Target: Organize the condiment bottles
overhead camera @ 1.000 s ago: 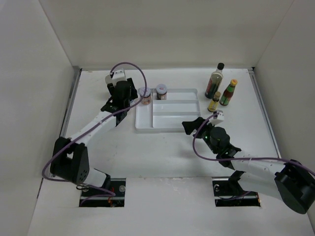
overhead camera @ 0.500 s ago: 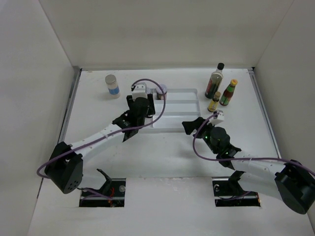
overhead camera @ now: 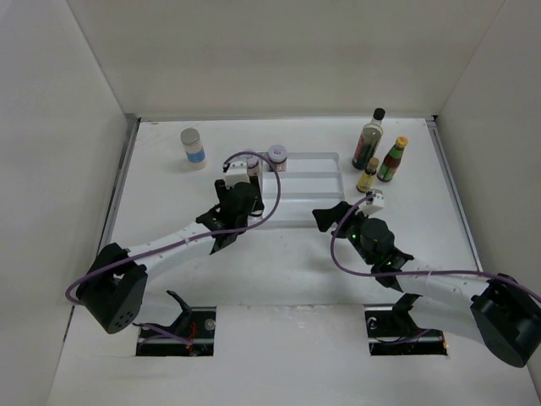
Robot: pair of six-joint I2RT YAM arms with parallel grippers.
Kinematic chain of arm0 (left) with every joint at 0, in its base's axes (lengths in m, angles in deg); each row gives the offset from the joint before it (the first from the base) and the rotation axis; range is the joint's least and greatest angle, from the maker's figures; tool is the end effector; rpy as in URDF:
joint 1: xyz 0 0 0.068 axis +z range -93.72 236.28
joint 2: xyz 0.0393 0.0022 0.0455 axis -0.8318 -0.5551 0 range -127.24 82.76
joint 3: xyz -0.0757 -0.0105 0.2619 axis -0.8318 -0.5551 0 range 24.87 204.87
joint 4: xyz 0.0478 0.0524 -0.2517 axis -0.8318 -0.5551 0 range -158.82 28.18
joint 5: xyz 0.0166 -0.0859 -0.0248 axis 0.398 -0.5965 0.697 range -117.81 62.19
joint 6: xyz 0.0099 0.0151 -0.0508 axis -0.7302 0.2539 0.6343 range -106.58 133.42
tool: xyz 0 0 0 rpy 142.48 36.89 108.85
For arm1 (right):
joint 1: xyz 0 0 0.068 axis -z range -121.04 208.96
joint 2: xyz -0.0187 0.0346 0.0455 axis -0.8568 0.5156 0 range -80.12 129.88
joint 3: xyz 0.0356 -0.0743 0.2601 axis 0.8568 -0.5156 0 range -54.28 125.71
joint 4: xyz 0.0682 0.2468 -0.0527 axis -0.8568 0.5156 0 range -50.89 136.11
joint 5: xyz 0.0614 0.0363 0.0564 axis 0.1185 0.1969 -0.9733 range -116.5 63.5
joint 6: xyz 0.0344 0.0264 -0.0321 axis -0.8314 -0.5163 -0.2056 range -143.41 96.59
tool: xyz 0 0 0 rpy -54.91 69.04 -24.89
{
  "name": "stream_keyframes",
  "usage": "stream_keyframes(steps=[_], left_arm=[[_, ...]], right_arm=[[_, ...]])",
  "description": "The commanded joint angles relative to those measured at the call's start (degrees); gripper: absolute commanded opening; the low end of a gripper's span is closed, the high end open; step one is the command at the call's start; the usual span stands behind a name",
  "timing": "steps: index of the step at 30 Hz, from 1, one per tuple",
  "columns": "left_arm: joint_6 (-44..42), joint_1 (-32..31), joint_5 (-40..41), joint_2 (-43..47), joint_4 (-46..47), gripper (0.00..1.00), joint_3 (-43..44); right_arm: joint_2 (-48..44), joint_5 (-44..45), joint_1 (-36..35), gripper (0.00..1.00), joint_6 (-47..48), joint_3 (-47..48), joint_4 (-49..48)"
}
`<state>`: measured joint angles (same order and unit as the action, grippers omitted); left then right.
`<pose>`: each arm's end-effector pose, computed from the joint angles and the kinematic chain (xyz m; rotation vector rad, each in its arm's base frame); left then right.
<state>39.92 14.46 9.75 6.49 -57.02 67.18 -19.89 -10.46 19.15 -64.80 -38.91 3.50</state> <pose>0.2257 -0.1727 0.2331 -0.1246 1.9648 -0.0934 0.1690 0.1280 0.1950 0.2378 1.7776 0.7951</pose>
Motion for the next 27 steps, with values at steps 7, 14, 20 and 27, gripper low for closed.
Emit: stream_keyframes(steps=[7, 14, 20, 27], left_arm=[[1.98, -0.14, 1.20, 4.72, 1.71, 0.78, -1.62], [0.39, 2.49, 1.02, 7.27, 0.74, 0.82, 3.30], [0.48, 14.86, -1.16, 6.41, 1.62, 0.83, 8.22], [0.22, 27.62, -7.05, -5.98, 1.36, 0.85, 19.46]], right_arm=[[1.29, -0.48, -0.31, 0.85, 0.17, 2.29, -4.29], [0.68, -0.56, -0.31, 0.85, 0.17, 2.11, -4.29], [0.51, -0.56, -0.31, 0.85, 0.17, 2.11, -4.29], [1.21, -1.62, -0.31, 0.87, 0.17, 2.55, -4.29]])
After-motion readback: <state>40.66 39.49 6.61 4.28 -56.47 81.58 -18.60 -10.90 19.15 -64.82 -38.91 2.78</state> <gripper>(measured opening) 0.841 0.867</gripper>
